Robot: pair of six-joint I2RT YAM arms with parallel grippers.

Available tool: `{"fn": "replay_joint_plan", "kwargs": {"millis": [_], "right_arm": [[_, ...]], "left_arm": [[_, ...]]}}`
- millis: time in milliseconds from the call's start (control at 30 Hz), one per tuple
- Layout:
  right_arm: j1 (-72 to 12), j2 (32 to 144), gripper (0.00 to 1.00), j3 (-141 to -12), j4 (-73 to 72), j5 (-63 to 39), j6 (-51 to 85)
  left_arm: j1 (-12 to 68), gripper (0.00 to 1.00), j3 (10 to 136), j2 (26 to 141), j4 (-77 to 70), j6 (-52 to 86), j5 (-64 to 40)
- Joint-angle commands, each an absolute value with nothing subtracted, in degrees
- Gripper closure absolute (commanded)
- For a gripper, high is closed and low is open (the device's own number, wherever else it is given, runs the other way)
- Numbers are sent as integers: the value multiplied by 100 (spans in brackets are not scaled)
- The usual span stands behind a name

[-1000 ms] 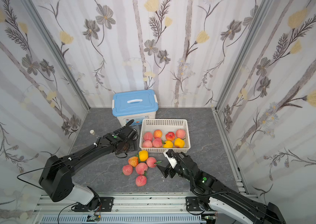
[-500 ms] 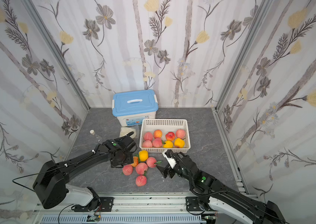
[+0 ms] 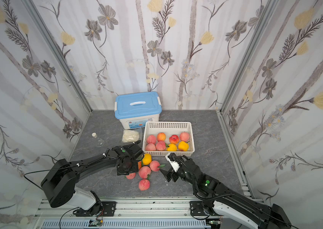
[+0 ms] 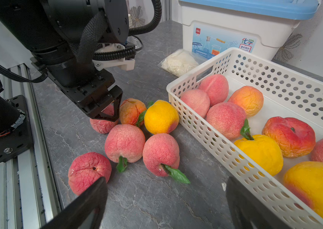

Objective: Put the peaches into the basket
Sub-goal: Pick up the peach from the center of the board.

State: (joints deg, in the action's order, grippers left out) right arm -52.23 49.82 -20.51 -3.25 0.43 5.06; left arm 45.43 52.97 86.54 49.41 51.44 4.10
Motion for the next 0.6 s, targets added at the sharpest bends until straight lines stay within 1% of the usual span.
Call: {"fn": "replay_joint_plan", "kwargs": {"millis": [0,233,333,433,567], "right_arm": [[-5228,5001,7,-2104,-562,114,410],[-5239,4993,7,-2109,-562,93,409],[-5247,4966,8,-2092,-604,-97,366],[-5314,4865,8,-2023,-723,-663,222],[-5418,4746,7,-1947,-813,-1021,115]], "left_arm": [[4552,29,5232,8718,4897,5234,484],[4557,40,5111,8631,4946,5282,509],[4572,41,5115,8524,4994,5278,531],[4589,41,5140,8416,5059,5250,553],[4627,42,5266,8270,5141,5168,605]]}}
